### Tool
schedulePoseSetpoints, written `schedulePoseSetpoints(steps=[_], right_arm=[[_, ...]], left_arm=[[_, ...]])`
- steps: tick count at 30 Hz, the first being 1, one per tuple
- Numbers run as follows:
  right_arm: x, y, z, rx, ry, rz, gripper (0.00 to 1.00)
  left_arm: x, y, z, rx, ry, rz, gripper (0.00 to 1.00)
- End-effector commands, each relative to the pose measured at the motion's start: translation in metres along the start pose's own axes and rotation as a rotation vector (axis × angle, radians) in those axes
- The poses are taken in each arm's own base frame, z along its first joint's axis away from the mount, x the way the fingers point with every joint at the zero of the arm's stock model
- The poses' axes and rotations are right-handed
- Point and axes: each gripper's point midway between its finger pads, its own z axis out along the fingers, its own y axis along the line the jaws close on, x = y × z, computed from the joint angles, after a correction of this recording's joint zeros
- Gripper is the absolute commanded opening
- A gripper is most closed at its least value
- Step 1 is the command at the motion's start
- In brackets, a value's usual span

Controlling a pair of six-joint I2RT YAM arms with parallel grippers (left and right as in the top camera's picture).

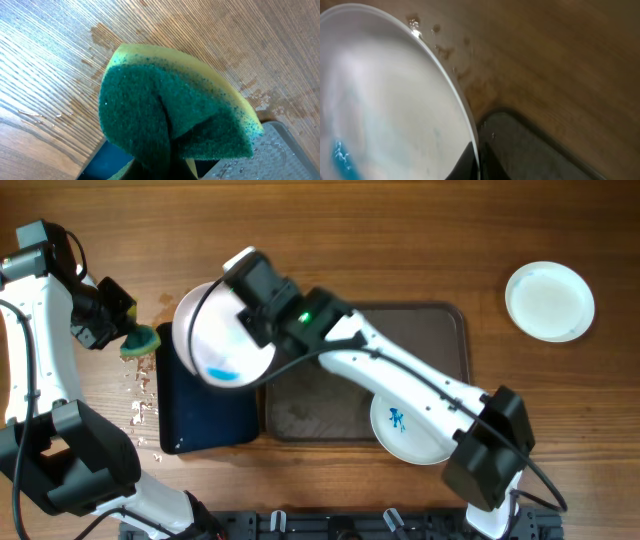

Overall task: Clean dirty plates on tray and stack at the side
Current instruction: 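Lift the plate with the right gripper and dip it into the blue tray, then carry the rinsed plate right and stack it on the far-right plate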

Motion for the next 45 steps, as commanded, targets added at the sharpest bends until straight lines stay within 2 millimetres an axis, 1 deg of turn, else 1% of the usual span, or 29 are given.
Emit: schedulePoseSetpoints(steps=[1, 4, 7, 9, 11, 14, 16, 18, 19, 22, 24, 25, 28, 31, 33, 34, 36, 37, 38, 39, 40, 41, 43, 44, 45], right_arm=[[-0.025, 0.004, -0.015, 0.156, -0.110, -0.080, 0.05], [-0.042, 0.008, -0.029, 0.267, -0.192, -0.154, 0.05], [-0.064, 0.012, -0.048, 0.389, -0.281, -0.255, 0.05], [-0.076, 0.020, -0.059, 0.436, -0.325, -0.321, 0.05], [-0.084, 0.037, -0.070, 0.456, -0.358, -0.421, 0.05], [-0.084, 0.053, -0.078, 0.476, -0.365, -0.512, 0.05], [-0.080, 0.064, -0.078, 0.473, -0.358, -0.580, 0.05], [-0.073, 0.068, -0.073, 0.473, -0.343, -0.608, 0.05], [-0.068, 0.068, -0.069, 0.475, -0.330, -0.619, 0.05], [-0.060, 0.066, -0.057, 0.508, -0.295, -0.642, 0.04], [-0.059, 0.067, -0.051, 0.520, -0.293, -0.639, 0.05], [-0.061, 0.066, -0.052, 0.536, -0.297, -0.631, 0.05], [-0.067, 0.061, -0.055, 0.591, -0.313, -0.614, 0.05], [-0.071, 0.053, -0.060, 0.651, -0.321, -0.572, 0.05], [-0.069, 0.052, -0.061, 0.664, -0.311, -0.579, 0.05], [-0.072, 0.045, -0.064, 0.692, -0.320, -0.541, 0.05], [-0.064, 0.053, -0.053, 0.624, -0.290, -0.602, 0.05], [-0.064, 0.045, -0.053, 0.639, -0.295, -0.548, 0.05], [-0.057, 0.039, -0.044, 0.595, -0.288, -0.462, 0.05], [-0.051, 0.032, -0.044, 0.629, -0.256, -0.468, 0.05], [-0.049, 0.015, -0.045, 0.702, -0.239, -0.419, 0.04], [-0.046, 0.004, -0.039, 0.698, -0.219, -0.396, 0.04], [-0.027, -0.006, -0.022, 0.632, -0.140, -0.398, 0.04], [-0.014, -0.003, -0.011, 0.553, -0.097, -0.387, 0.04], [0.005, 0.005, 0.001, 0.416, -0.035, -0.322, 0.04]], left_arm=[[0.001, -0.001, -0.005, 0.019, 0.002, 0.009, 0.04], [0.002, 0.000, -0.005, 0.016, 0.008, 0.008, 0.04], [0.002, 0.000, -0.005, 0.016, 0.008, 0.007, 0.04], [0.002, 0.000, -0.005, 0.016, 0.008, 0.008, 0.04], [0.002, 0.000, -0.005, 0.016, 0.009, 0.007, 0.04], [0.000, 0.001, -0.005, 0.013, 0.002, 0.006, 0.04], [-0.008, 0.011, -0.007, 0.003, -0.020, -0.021, 0.04], [-0.019, 0.029, -0.009, 0.003, -0.039, -0.076, 0.04], [-0.024, 0.044, -0.012, 0.001, -0.045, -0.121, 0.04], [-0.031, 0.072, -0.017, 0.025, -0.042, -0.218, 0.04], [-0.034, 0.087, -0.020, 0.042, -0.043, -0.270, 0.04], [-0.035, 0.092, -0.021, 0.041, -0.043, -0.285, 0.04], [-0.036, 0.098, -0.021, 0.040, -0.045, -0.300, 0.04], [-0.035, 0.096, -0.021, 0.050, -0.042, -0.299, 0.04], [-0.035, 0.095, -0.021, 0.051, -0.042, -0.299, 0.04], [-0.035, 0.092, -0.022, 0.073, -0.036, -0.298, 0.04], [-0.034, 0.089, -0.022, 0.090, -0.030, -0.298, 0.04], [-0.034, 0.089, -0.022, 0.089, -0.028, -0.298, 0.04], [-0.033, 0.089, -0.022, 0.089, -0.025, -0.299, 0.04], [-0.033, 0.089, -0.022, 0.089, -0.024, -0.299, 0.04], [-0.033, 0.089, -0.022, 0.088, -0.024, -0.298, 0.04], [-0.032, 0.089, -0.022, 0.088, -0.024, -0.299, 0.04], [-0.032, 0.089, -0.022, 0.087, -0.021, -0.299, 0.04], [-0.032, 0.089, -0.022, 0.087, -0.021, -0.299, 0.04], [-0.032, 0.089, -0.022, 0.087, -0.021, -0.299, 0.04]])
